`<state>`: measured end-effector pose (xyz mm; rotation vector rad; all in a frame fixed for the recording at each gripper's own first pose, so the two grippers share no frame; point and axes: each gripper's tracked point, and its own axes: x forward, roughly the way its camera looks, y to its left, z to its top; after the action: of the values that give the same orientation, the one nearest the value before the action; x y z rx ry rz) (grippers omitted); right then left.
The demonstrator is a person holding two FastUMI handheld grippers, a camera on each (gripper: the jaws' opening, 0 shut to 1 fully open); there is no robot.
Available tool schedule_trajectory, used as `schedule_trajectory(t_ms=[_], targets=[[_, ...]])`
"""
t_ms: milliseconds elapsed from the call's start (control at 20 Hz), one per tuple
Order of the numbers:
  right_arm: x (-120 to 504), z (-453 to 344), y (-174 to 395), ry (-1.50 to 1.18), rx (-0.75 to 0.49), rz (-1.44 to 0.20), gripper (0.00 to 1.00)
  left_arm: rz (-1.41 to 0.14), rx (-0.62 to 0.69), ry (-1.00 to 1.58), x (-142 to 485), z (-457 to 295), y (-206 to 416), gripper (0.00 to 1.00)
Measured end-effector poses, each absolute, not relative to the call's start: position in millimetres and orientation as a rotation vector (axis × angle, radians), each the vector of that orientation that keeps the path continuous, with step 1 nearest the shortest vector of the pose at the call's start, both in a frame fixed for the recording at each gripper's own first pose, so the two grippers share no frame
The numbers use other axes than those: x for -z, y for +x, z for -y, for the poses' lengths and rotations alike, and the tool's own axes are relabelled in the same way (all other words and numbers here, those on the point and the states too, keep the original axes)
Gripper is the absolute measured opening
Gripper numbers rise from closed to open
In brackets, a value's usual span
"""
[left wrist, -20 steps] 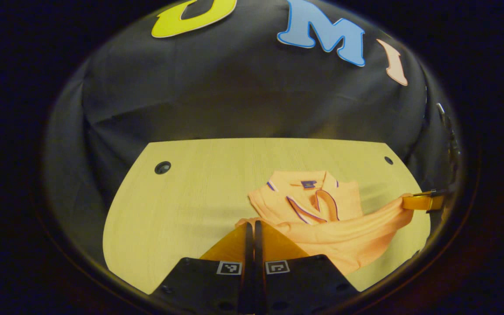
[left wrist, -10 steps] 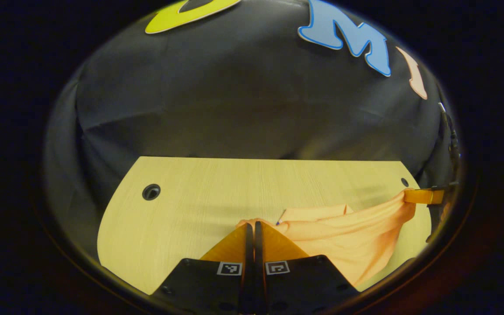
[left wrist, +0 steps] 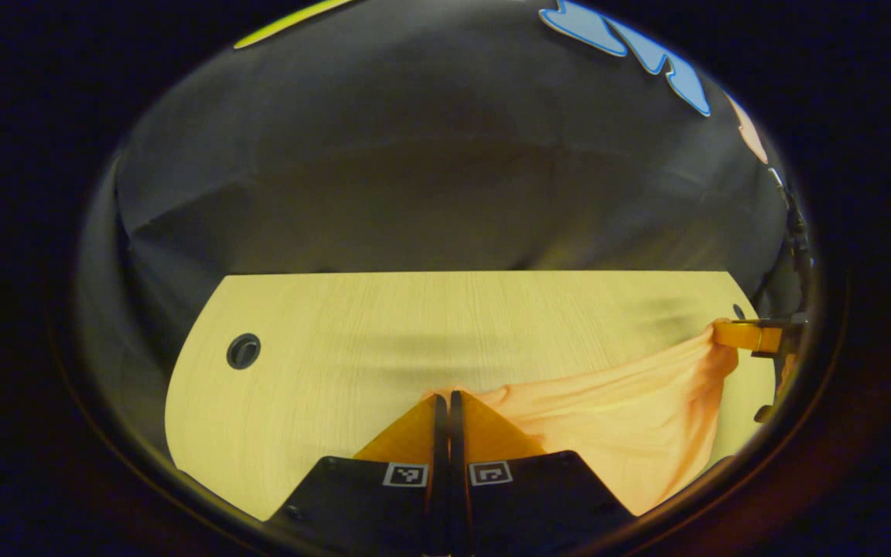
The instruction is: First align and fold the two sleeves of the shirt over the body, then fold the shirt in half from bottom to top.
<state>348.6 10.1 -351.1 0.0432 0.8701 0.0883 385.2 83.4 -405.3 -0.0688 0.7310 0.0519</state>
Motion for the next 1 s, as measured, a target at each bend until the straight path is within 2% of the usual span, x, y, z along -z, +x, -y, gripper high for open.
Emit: schedule_trajectory(t_ms=[300, 450, 500, 550, 650, 700, 800, 850, 900, 950, 1000], targets=[[351, -12, 348, 0.03, -0.078, -0.864, 0.05, -0.74, -0.067, -0.102, 414, -83, 381, 0.06], [352, -11, 348, 0.013, -0.088, -0.855, 0.07, -0.738, -0.048, -0.133, 410, -75, 378, 0.14], [350, -12, 348, 0.017, -0.1, -0.854, 0.15, -0.733, -0.028, -0.148, 406, -71, 378, 0.17], [348, -11, 343, 0.012, -0.102, -0.855, 0.22, -0.73, -0.023, -0.144, 405, -68, 377, 0.31], [343, -15, 338, -0.003, -0.098, -0.842, 0.38, -0.714, -0.02, -0.115, 402, -69, 375, 0.47], [341, -22, 336, 0.007, -0.117, -0.839, 0.39, -0.705, -0.011, -0.106, 398, -68, 371, 0.54], [337, -24, 328, -0.001, -0.121, -0.834, 0.65, -0.687, 0.002, -0.088, 386, -58, 366, 0.79], [335, -23, 329, -0.008, -0.119, -0.826, 0.65, -0.673, 0.004, -0.078, 379, -56, 361, 0.8], [333, -23, 329, -0.004, -0.117, -0.815, 0.58, -0.656, 0.009, -0.077, 371, -54, 357, 0.79], [333, -25, 329, 0.014, -0.116, -0.8, 0.64, -0.636, 0.011, -0.078, 363, -54, 357, 0.78], [331, -24, 330, 0.029, -0.116, -0.782, 0.64, -0.612, 0.015, -0.082, 353, -54, 353, 0.76]])
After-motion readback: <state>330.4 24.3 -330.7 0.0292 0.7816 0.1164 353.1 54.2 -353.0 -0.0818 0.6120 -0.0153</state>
